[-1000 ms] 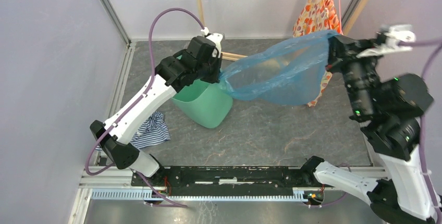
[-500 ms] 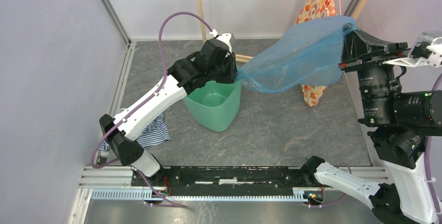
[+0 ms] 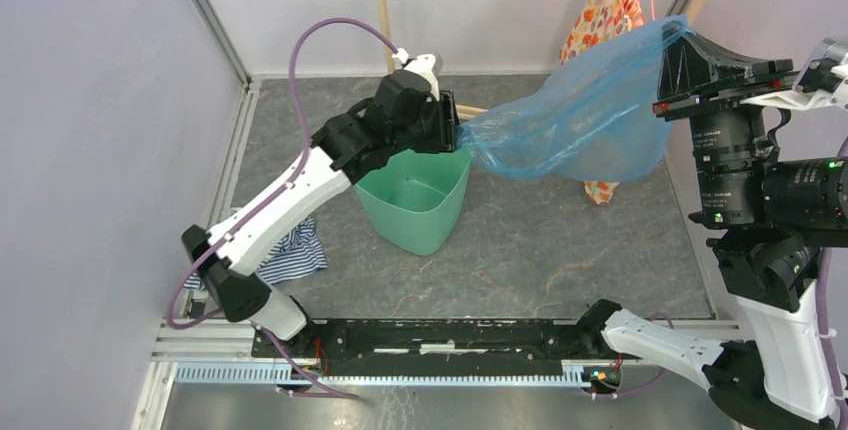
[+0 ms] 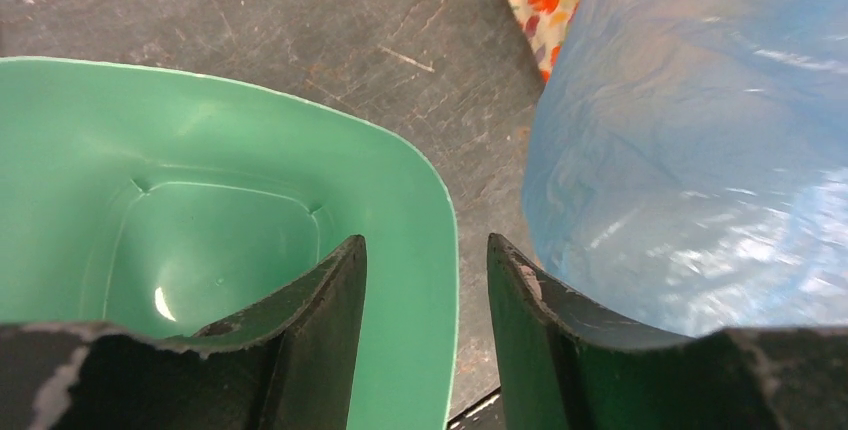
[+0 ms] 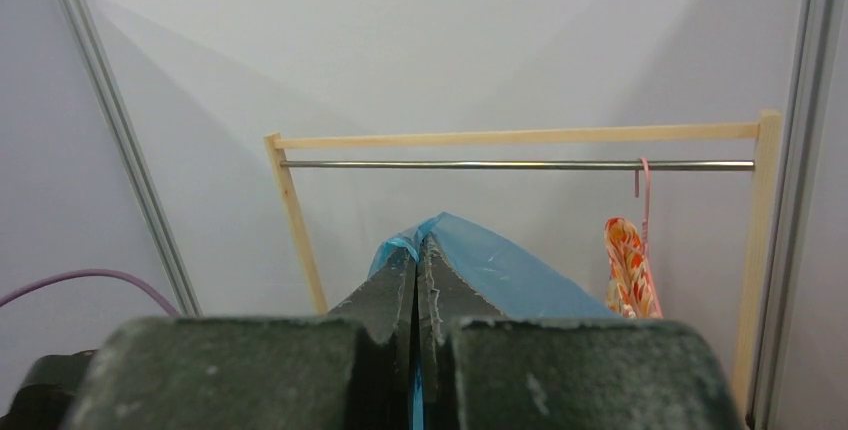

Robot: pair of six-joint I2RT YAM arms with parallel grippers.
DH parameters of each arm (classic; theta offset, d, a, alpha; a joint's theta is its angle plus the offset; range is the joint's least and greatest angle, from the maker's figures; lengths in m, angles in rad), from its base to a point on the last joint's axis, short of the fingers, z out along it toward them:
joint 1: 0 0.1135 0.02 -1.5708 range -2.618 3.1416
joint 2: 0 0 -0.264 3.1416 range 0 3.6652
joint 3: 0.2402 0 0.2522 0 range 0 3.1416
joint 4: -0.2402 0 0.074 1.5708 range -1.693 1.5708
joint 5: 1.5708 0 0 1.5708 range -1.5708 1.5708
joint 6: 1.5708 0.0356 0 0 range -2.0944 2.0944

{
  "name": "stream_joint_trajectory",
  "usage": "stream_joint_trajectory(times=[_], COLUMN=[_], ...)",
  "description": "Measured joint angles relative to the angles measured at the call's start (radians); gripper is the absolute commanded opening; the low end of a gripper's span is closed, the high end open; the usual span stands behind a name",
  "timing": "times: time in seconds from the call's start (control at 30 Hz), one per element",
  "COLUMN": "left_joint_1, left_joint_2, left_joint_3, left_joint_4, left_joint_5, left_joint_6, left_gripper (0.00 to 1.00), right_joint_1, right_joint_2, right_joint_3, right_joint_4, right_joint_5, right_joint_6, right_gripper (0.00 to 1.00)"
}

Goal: Put the trash bags into the trash bin

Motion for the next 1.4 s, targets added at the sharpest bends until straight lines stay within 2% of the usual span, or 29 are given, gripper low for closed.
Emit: stream_joint_trajectory(times=[0.1, 0.37, 0.47, 0.6, 0.77, 0.93, 1.3, 1.4], left_joint_1=[0.000, 0.000, 0.000, 0.000, 0.000, 0.000, 0.000, 0.000], left_joint_2=[-0.062, -0.344, -0.450, -0.516, -0.505, -0.446, -0.396, -0.395], left_joint_3=[-0.005, -0.060, -0.109, -0.140, -0.146, -0.172, -0.283, -0.299], left_joint_4=[0.003, 0.024, 0.036, 0.049, 0.058, 0.096, 0.244, 0.287], left_joint_5=[-0.022, -0.079, -0.054, 0.012, 0.061, 0.071, 0.083, 0.086], left_joint_6=[0.000, 0.006, 0.034, 0.075, 0.102, 0.084, -0.125, -0.178], left_gripper=[0.57, 0.57, 0.64, 0.75, 0.81, 0.82, 0.83, 0.80], right_joint_1=[0.000, 0.000, 0.000, 0.000, 0.000, 0.000, 0.000, 0.000], right_joint_2=[0.023, 0.061, 0.072, 0.098, 0.131, 0.146, 0.160, 0.165], right_joint_3=[0.033, 0.090, 0.105, 0.139, 0.175, 0.184, 0.186, 0.186], right_joint_4=[0.008, 0.047, 0.061, 0.067, 0.070, 0.071, 0.071, 0.070], right_joint_5=[-0.006, -0.026, -0.036, -0.060, -0.095, -0.132, -0.178, -0.183], right_joint_6=[-0.014, -0.044, -0.045, -0.045, -0.037, -0.022, 0.005, 0.009], right_gripper=[0.00, 0.00, 0.00, 0.00, 0.00, 0.00, 0.00, 0.00])
